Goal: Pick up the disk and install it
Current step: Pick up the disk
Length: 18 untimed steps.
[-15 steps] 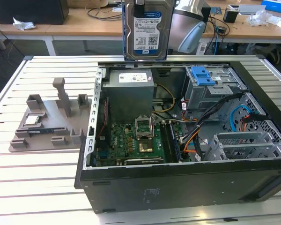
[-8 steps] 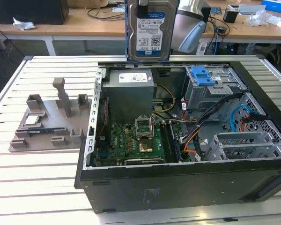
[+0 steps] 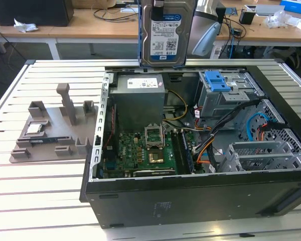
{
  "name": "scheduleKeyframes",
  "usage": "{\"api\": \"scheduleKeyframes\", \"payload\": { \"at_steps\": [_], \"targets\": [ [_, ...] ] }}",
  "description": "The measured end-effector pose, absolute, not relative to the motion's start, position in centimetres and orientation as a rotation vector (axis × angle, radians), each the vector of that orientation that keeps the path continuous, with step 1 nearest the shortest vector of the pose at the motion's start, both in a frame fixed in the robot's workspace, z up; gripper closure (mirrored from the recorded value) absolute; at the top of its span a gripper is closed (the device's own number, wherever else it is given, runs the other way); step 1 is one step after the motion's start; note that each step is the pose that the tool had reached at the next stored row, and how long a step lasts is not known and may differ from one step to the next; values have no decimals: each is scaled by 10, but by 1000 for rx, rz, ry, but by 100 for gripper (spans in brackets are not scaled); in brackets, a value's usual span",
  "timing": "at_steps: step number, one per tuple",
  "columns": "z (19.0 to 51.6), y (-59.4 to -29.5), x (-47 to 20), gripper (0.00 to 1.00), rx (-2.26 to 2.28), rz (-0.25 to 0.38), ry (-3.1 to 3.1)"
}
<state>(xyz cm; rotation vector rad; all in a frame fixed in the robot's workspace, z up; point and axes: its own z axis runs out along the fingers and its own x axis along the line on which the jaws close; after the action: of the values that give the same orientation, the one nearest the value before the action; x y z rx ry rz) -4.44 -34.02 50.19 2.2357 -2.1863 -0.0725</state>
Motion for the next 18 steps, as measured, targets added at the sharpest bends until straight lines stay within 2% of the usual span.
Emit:
{"api": "scheduleKeyframes", "payload": {
  "at_steps": [18],
  "targets": [
    [502, -350, -24, 64, 2236, -73, -2186]
  ]
}}
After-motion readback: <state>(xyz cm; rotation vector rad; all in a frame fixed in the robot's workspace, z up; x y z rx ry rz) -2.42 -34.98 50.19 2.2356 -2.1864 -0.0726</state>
